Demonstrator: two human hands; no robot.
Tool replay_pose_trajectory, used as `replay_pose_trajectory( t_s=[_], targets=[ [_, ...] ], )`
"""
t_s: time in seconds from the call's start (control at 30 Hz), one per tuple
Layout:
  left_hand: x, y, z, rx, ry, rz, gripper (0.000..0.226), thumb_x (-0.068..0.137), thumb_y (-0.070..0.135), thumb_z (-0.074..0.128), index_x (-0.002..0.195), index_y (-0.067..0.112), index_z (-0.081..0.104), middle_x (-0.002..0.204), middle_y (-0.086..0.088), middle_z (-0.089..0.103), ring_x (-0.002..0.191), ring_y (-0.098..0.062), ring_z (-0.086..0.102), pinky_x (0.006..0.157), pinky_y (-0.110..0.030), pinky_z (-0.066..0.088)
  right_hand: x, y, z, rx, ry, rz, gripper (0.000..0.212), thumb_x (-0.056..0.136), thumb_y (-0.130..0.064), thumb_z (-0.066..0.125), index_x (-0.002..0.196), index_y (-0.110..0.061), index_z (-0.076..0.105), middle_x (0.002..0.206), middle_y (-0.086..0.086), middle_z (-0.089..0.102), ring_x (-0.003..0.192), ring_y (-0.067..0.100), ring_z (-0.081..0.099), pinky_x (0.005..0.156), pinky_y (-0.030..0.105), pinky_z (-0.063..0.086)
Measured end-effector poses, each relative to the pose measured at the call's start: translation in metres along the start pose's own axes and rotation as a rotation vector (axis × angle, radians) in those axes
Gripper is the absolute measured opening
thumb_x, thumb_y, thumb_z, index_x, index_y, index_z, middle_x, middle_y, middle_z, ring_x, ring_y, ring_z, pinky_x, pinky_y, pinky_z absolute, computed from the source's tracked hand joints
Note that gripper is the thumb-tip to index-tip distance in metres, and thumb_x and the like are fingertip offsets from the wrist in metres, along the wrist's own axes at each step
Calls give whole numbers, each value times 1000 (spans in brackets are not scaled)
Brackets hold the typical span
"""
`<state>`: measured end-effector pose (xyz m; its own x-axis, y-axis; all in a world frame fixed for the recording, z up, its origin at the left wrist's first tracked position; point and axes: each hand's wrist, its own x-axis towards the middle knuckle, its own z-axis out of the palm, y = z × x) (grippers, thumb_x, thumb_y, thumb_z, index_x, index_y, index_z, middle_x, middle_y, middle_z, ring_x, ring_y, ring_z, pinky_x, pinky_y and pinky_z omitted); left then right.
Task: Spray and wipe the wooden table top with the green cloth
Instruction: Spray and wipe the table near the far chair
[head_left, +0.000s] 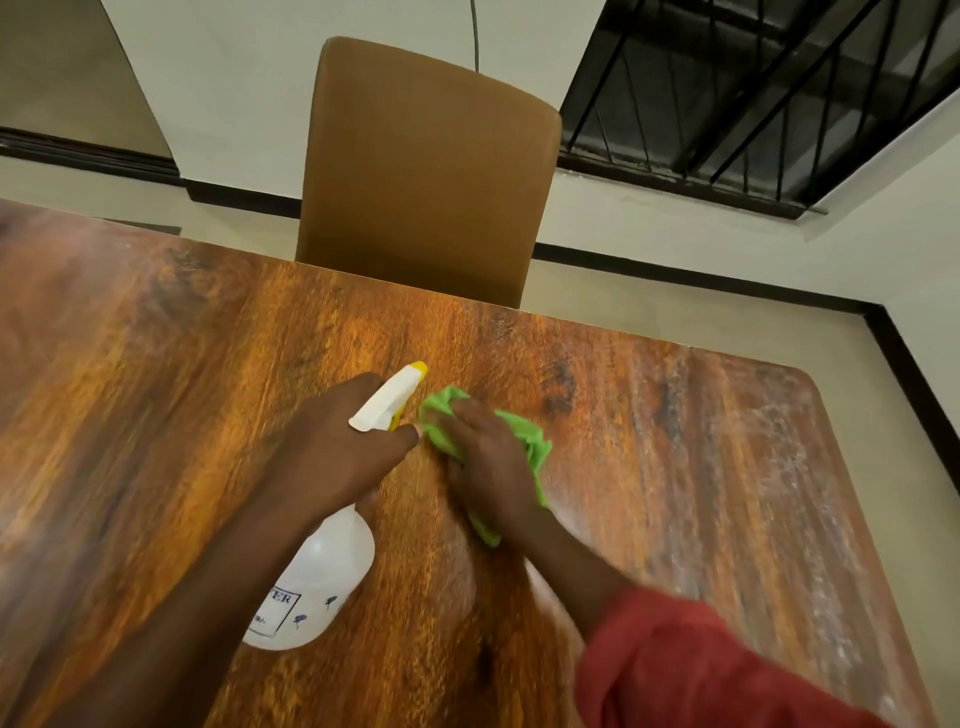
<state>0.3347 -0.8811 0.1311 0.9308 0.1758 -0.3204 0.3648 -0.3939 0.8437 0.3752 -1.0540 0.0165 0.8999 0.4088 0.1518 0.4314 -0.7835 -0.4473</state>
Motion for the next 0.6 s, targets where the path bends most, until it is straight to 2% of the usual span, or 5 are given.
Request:
replay_pose_trajectory(
  t_s=[0.13,0.27,0.33,0.43,0.6],
  targets=[
    [0,5,5,-26,-48,-30,20,83,19,71,99,14,60,76,-12,57,50,-26,55,51,-30,45,47,43,-14,-8,97,272,43,87,-13,57,129,-24,59,139,6,51,128,24,44,105,39,38],
    [6,7,2,39,-45,-55,33,85,25,69,115,14,58,87,-12,61,55,-29,61,56,-33,49,29,27,-5,-17,124,301,43,87,-17,57,130,-22,59,138,8,52,128,25,43,105,42,39],
    [7,8,2,27,-59,-64,36,86,26,69,119,19,57,89,-11,62,52,-26,60,49,-28,45,6,15,-3,-6,103,220,42,86,-18,56,127,-20,61,134,9,56,126,27,46,103,41,38],
    [9,7,4,-5,-80,-63,34,86,26,69,118,20,57,85,-12,61,46,-22,55,46,-26,43,10,31,-11,-31,93,177,44,85,-17,55,129,-22,59,136,8,55,126,26,46,104,41,36],
    [4,-6,4,8,-87,-65,23,84,26,71,102,16,60,72,-10,57,52,-20,51,56,-31,43,85,61,-11,-52,185,408,46,87,-12,58,132,-17,56,138,8,52,128,25,43,107,43,37]
  ],
)
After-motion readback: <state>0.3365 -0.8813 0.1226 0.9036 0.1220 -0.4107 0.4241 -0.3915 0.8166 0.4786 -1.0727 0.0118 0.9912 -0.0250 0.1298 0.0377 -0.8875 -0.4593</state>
